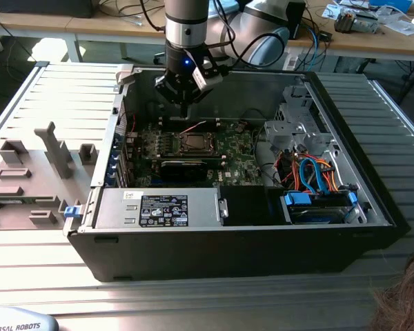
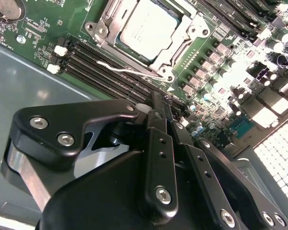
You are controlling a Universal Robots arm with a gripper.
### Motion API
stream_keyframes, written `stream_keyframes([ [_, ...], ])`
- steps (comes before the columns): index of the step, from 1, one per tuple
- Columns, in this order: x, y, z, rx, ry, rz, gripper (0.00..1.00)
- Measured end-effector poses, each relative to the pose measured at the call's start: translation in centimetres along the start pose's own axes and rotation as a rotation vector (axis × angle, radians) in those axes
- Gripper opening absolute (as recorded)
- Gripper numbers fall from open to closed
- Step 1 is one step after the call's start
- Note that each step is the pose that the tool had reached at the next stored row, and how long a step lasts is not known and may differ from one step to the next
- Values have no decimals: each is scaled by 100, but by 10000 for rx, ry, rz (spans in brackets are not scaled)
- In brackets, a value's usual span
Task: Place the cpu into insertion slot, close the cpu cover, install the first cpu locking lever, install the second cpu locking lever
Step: 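Install the first cpu locking lever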
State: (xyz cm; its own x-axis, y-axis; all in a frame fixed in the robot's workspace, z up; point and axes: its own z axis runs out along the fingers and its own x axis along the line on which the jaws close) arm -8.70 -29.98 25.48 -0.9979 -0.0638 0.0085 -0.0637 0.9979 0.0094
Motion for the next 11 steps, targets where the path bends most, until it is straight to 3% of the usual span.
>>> stream_keyframes([
  [11,-24,-2,14,0,0,1,11],
])
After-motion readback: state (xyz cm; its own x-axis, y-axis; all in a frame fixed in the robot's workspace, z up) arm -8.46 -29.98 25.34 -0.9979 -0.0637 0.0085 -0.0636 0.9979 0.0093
